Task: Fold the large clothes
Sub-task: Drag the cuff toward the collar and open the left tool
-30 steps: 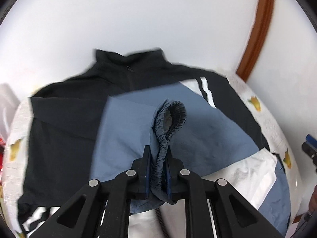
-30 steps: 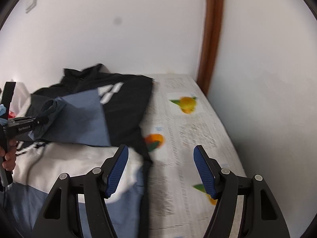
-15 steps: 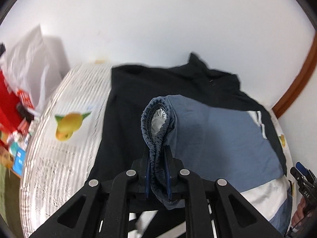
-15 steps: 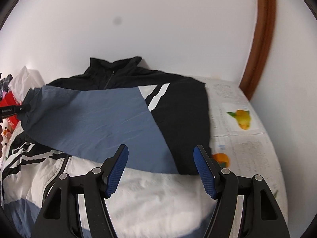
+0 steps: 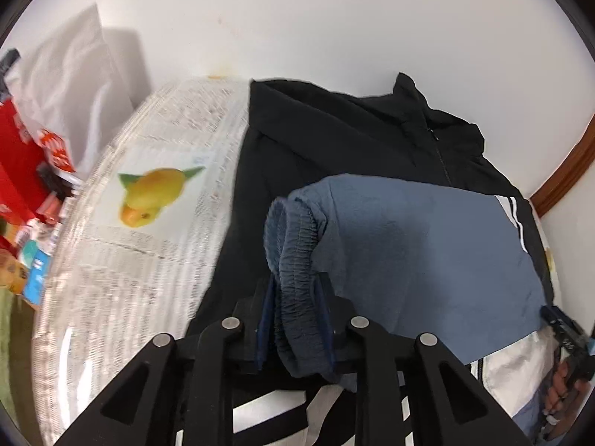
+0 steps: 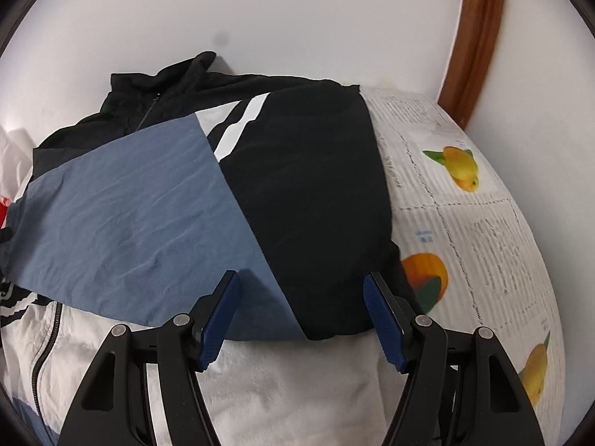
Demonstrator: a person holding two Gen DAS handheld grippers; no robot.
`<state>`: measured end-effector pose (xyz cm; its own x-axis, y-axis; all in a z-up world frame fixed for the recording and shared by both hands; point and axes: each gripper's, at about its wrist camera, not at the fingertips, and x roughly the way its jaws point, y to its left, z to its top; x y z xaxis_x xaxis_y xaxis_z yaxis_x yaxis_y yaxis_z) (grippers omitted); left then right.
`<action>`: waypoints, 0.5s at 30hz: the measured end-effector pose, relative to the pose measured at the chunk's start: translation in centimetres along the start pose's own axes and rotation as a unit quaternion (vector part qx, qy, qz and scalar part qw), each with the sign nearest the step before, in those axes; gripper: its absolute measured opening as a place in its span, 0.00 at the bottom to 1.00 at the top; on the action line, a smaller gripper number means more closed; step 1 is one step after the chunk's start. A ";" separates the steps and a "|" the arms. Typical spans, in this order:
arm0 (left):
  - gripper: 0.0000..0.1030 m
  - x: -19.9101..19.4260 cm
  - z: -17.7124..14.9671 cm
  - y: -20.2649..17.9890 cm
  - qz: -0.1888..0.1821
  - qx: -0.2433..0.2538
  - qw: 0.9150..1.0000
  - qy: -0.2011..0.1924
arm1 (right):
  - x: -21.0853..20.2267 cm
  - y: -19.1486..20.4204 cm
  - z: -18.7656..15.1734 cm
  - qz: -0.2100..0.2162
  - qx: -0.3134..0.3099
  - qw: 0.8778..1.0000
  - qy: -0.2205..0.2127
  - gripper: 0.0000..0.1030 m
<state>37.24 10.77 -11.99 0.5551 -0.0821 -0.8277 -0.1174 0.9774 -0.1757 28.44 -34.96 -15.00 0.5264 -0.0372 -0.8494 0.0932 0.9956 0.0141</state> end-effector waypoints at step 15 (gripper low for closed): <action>0.50 -9.5 -5.4 1.1 0.014 0.025 0.999 -0.042 | -9.8 -2.3 -4.2 -0.001 0.001 0.999 -0.051 0.68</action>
<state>27.37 11.56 -7.16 0.6196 -0.0405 -0.7839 -0.0939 0.9877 -0.1252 19.51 -36.51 -8.92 0.6094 -0.0486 -0.7914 0.0970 0.9952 0.0136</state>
